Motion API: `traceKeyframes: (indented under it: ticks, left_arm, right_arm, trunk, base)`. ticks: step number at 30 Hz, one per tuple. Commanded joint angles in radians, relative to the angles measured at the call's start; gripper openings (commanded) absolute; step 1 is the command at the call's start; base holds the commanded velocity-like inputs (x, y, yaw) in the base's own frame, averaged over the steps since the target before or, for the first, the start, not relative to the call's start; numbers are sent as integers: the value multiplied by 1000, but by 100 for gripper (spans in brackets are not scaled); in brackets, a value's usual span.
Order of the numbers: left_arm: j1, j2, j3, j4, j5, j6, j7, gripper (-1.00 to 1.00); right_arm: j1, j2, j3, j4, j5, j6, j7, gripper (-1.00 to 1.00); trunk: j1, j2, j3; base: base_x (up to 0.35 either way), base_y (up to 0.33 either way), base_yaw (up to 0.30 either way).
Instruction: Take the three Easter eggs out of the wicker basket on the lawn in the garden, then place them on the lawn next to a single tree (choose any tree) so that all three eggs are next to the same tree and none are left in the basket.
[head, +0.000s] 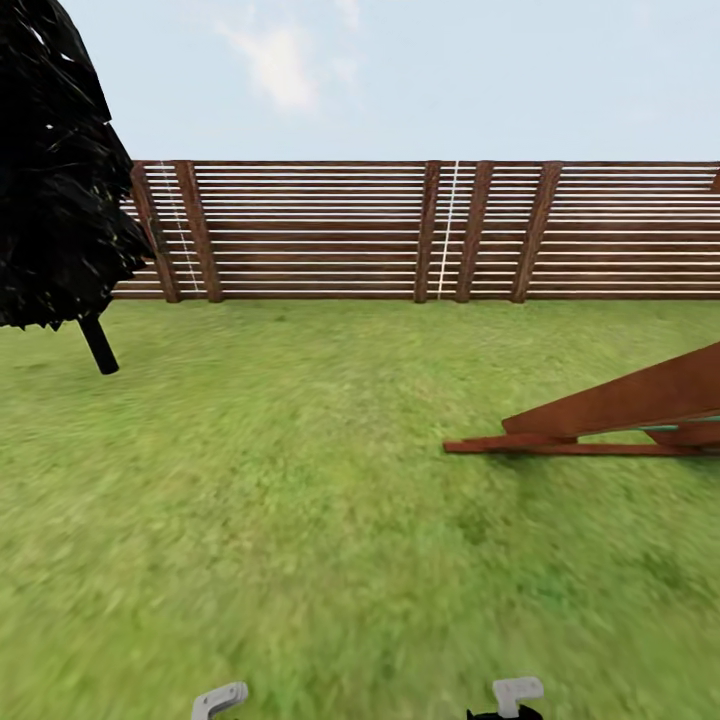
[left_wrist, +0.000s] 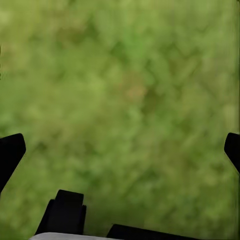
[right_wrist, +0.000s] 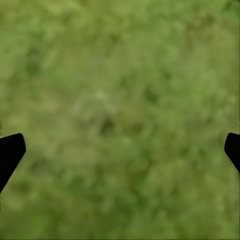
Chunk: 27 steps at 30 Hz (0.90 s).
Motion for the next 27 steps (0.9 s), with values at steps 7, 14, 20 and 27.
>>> traceKeyframes:
  ticks: [7,14,20,27]
  left_arm:
    - [0,-1,4,-2,9,6,0,100]
    - [0,-1,4,-2,9,6,0,100]
    - [0,-1,4,-2,9,6,1,100]
    - [0,1,4,-3,12,5,2,100]
  right_arm:
    - [-1,0,1,1,9,-2,-5,100]
    - [-1,0,1,1,9,-2,-5,100]
    - [-1,0,1,1,9,-2,-5,100]
    - [-1,0,1,1,9,-2,-5,100]
  trunk:
    - [0,0,-1]
    - [0,0,-1]
    - [0,0,-1]
    - [0,0,-1]
  base:
    - [316,0,223]
    - [316,0,118]
    - [316,0,270]
    - [234,0,288]
